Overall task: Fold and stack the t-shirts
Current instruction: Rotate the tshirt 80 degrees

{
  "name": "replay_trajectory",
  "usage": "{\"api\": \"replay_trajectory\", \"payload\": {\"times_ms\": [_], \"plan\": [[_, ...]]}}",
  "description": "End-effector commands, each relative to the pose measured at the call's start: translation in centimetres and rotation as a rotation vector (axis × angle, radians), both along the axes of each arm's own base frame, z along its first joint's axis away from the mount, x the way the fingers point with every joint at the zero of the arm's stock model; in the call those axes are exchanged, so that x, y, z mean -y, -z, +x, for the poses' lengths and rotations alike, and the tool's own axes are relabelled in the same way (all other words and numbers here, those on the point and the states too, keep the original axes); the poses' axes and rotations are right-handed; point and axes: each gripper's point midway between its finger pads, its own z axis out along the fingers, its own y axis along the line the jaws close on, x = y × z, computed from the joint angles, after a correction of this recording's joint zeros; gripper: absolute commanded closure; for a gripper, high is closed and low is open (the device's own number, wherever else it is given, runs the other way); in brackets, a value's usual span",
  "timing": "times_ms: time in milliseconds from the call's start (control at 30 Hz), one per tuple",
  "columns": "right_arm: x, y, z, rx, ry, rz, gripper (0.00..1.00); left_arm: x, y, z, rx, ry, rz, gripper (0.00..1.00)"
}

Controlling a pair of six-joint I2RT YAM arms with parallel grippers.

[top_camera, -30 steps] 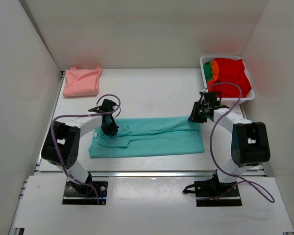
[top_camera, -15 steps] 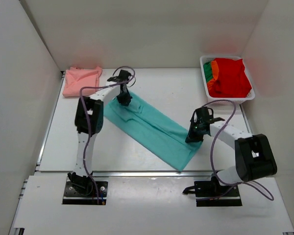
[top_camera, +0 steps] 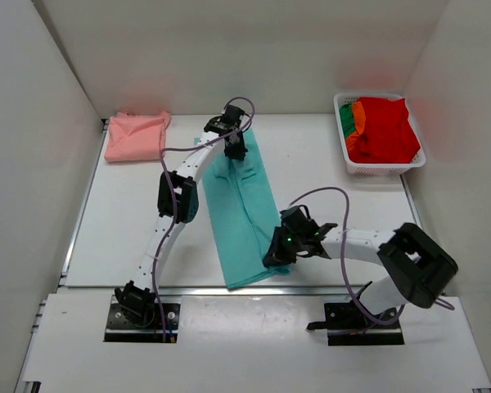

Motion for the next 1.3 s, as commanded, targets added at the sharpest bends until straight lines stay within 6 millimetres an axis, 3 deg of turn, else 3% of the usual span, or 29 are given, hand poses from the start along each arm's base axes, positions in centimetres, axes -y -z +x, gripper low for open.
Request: {"api": "replay_trajectory", "payload": {"times_ms": [0,33,100,167,300,333,367,400,433,467,500,533,567,600,633,667,700,733,767,833,867,900,967,1000,1067,1267], "plan": [[-2.2,1.8,-0.1,0.03,-0.109,-0.031,0.96,0.2,3.9,-0.3,-0.084,0.048,-0.07,0.77],[-2.4,2.1,0.0,0.03,-0.134,-0.044,0.95,0.4,2.5,0.2,-0.06,0.042,-0.101,0.78],[-3.0,2.2,0.7,0.05,-0.193,-0.067,0.93,0.1,1.7,1.6,0.0,0.034,-0.164,0.78],[-2.9,1.7,1.1,0.065,-0.208,-0.091,0.89,1.1,-2.4,3.4,0.095,0.034,-0.233,0.76],[-1.4,0.6,1.9,0.109,-0.279,-0.165,0.65,2.0,-11.9,6.7,0.258,0.02,-0.476,0.74],[-1.6,-0.7,2.4,0.144,-0.296,-0.161,0.63,1.3,-15.7,7.4,0.327,0.018,-0.524,0.75],[-1.3,-1.1,2.6,0.169,-0.323,-0.165,0.62,1.5,-18.7,6.7,0.347,0.03,-0.575,0.76],[-1.9,-3.0,3.1,0.228,-0.361,-0.118,0.62,0.8,-22.2,6.2,0.389,0.03,-0.615,0.76],[-2.2,-4.6,3.5,0.285,-0.386,-0.099,0.58,0.5,-22.9,5.9,0.395,0.037,-0.621,0.75],[-2.4,-5.9,4.1,0.322,-0.38,-0.063,0.57,0.1,-26.4,4.8,0.436,0.043,-0.64,0.76],[-2.5,-7.8,4.9,0.378,-0.371,-0.035,0.55,-0.9,-28.3,3.5,0.444,0.038,-0.636,0.76],[-3.0,-9.7,5.0,0.417,-0.365,-0.001,0.54,-1.0,-26.9,2.3,0.391,0.04,-0.612,0.76],[-2.5,-10.1,5.4,0.423,-0.355,0.004,0.55,-1.4,-28.9,0.7,0.411,0.054,-0.598,0.76],[-2.4,-11.3,5.7,0.447,-0.339,0.012,0.55,-2.0,-28.2,-1.5,0.37,0.062,-0.556,0.75],[-2.1,-12.0,6.0,0.464,-0.319,0.005,0.56,-2.5,-24.8,-3.5,0.276,0.056,-0.501,0.75],[-1.4,-11.9,6.3,0.455,-0.303,-0.019,0.58,-2.7,-26.0,-5.7,0.274,0.064,-0.496,0.75],[-0.1,-11.2,6.3,0.426,-0.278,-0.065,0.59,-3.4,-24.3,-8.9,0.219,0.056,-0.45,0.76],[0.7,-11.0,6.7,0.417,-0.254,-0.078,0.64,-3.5,-19.4,-11.9,0.104,0.047,-0.393,0.74],[1.6,-9.9,5.9,0.373,-0.255,-0.093,0.65,-3.3,-20.9,-14.4,0.136,0.082,-0.391,0.73],[3.6,-8.8,6.2,0.32,-0.22,-0.11,0.7,-4.2,-16.6,-21.5,0.017,0.064,-0.376,0.7],[4.4,-8.5,6.2,0.317,-0.211,-0.119,0.72,-4.2,-12.6,-24.9,-0.079,0.072,-0.364,0.71],[5.1,-8.3,6.3,0.306,-0.197,-0.123,0.71,-4.2,-13.0,-26.7,-0.075,0.051,-0.396,0.7],[6.2,-7.7,6.1,0.294,-0.174,-0.133,0.68,-3.7,-8.8,-31.9,-0.148,0.044,-0.414,0.71],[6.8,-7.8,6.1,0.291,-0.153,-0.123,0.67,-3.7,-8.8,-33.0,-0.153,0.01,-0.446,0.71],[7.7,-7.0,5.2,0.254,-0.119,-0.093,0.63,-3.6,-6.7,-35.5,-0.164,-0.032,-0.46,0.68],[7.1,-5.3,2.1,0.166,-0.108,0.036,0.59,-5.3,-4.3,-37.5,-0.182,-0.064,-0.392,0.6]]}}
